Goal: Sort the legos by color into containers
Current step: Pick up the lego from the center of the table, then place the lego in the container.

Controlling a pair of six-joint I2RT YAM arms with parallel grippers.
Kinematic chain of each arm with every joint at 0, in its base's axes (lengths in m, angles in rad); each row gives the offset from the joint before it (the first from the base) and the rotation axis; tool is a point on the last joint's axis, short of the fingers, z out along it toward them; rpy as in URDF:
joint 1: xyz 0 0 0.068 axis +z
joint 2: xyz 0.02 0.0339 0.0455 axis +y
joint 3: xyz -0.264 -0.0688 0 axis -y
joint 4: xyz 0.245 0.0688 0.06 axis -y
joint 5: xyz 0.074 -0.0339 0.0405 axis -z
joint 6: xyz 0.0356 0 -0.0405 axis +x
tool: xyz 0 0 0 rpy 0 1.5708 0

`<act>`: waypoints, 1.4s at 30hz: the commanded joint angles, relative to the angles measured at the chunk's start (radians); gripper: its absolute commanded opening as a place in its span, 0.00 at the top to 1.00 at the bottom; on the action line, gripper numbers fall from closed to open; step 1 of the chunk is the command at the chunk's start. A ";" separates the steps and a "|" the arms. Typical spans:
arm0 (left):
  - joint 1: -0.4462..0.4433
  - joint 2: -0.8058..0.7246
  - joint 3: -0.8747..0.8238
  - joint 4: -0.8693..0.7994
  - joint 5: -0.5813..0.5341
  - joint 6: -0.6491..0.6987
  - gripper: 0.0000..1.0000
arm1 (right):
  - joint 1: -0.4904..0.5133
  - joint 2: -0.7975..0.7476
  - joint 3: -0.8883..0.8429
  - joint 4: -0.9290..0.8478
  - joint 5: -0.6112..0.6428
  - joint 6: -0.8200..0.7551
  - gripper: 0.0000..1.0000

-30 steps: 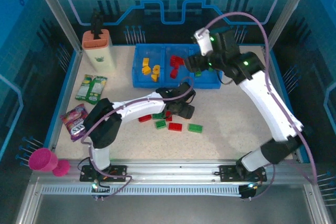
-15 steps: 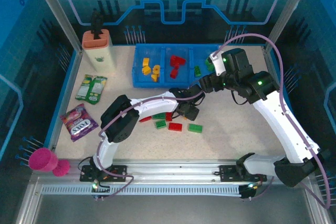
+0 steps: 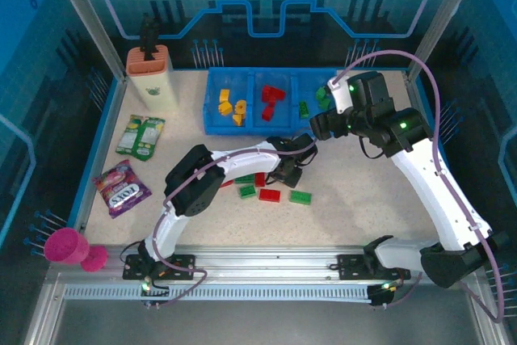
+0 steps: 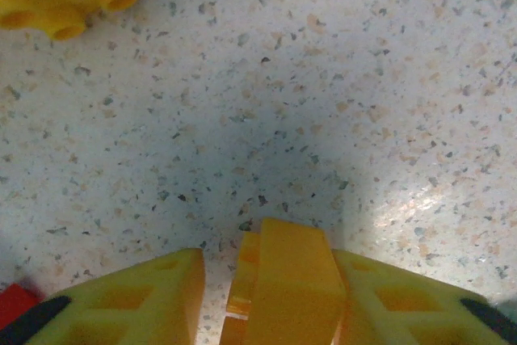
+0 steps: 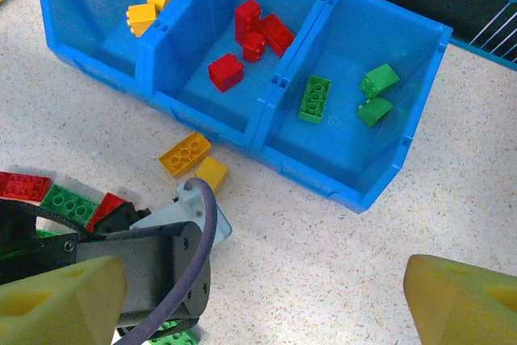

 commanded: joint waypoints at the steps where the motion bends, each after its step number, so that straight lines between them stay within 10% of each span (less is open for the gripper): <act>1: -0.004 0.028 0.012 -0.021 0.006 -0.011 0.61 | -0.019 0.010 -0.014 0.024 -0.023 -0.017 0.09; 14: 0.028 -0.125 -0.034 0.008 -0.053 0.026 0.79 | -0.034 0.024 -0.012 0.023 -0.057 -0.052 0.07; 25: 0.274 -0.433 -0.058 0.040 -0.174 0.101 0.83 | -0.036 0.082 -0.009 0.084 -0.119 -0.041 0.03; 42: 0.557 -0.180 0.118 0.236 -0.195 0.189 0.84 | -0.034 0.124 0.013 0.088 -0.145 -0.037 0.01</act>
